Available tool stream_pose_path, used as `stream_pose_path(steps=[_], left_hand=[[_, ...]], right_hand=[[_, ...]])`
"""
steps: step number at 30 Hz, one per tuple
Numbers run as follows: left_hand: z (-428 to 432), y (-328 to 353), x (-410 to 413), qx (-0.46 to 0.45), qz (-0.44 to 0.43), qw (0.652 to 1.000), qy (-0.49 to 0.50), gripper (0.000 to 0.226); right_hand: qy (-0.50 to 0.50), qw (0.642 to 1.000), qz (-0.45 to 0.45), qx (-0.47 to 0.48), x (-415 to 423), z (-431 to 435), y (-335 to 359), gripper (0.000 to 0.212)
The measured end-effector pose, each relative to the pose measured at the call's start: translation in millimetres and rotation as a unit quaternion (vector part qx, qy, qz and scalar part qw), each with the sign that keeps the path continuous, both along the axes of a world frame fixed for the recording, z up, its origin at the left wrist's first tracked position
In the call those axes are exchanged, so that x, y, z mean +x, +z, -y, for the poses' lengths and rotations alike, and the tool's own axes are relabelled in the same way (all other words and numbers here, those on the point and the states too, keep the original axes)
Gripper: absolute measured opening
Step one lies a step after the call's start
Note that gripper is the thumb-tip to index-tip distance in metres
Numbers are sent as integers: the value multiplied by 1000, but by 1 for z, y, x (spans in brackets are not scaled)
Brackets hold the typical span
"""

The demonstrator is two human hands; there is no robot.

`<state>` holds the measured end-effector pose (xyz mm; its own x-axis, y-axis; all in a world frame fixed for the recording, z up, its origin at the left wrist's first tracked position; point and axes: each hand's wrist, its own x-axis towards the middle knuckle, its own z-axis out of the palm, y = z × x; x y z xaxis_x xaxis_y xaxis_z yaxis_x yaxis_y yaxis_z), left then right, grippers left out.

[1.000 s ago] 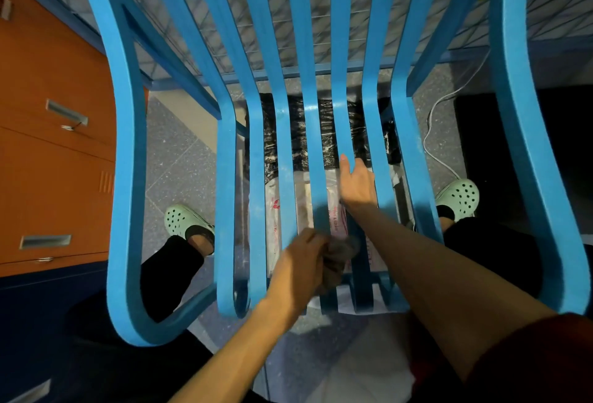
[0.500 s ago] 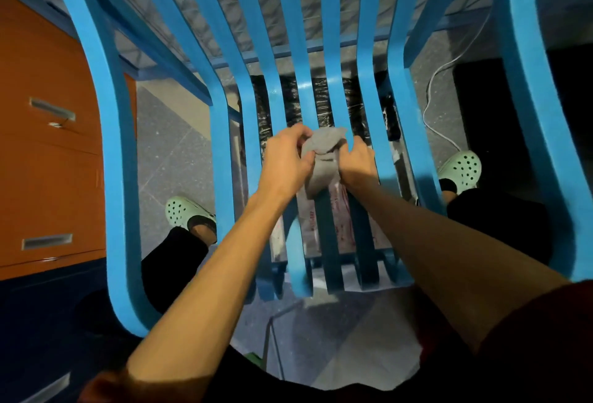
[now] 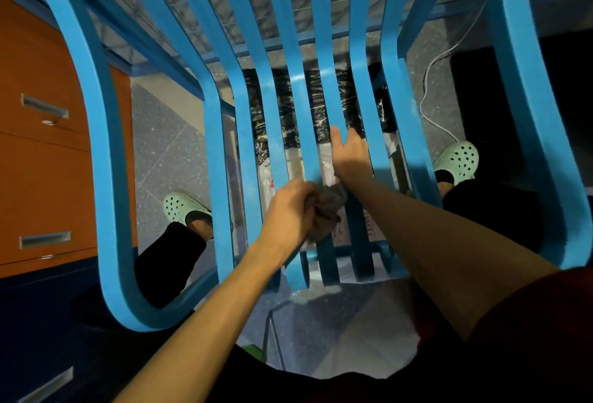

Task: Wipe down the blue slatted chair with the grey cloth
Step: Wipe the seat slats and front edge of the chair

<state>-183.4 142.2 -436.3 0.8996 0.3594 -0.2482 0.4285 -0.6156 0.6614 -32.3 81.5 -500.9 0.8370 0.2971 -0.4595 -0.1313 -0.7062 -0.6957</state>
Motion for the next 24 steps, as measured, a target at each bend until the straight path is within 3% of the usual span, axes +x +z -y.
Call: stream_pose_path(steps=[11,16,21,24], left_hand=[[35,12,-49,-16,-33,999,-24,26],[11,9,-13,-15,-42,999,-20,24],[-40,-14,47,78,-62,995,-23,9],[-67,-16,85,112,-43,993,-13,13]], right_hand=[[-15,1000,-22,1,-3,0,2,56],[-11,1000,-28,-4,-2,-2,2,57],[-16,999,-41,2,-1,-3,-3,57],[-8,999,-39,11,1,-2,-4,51]])
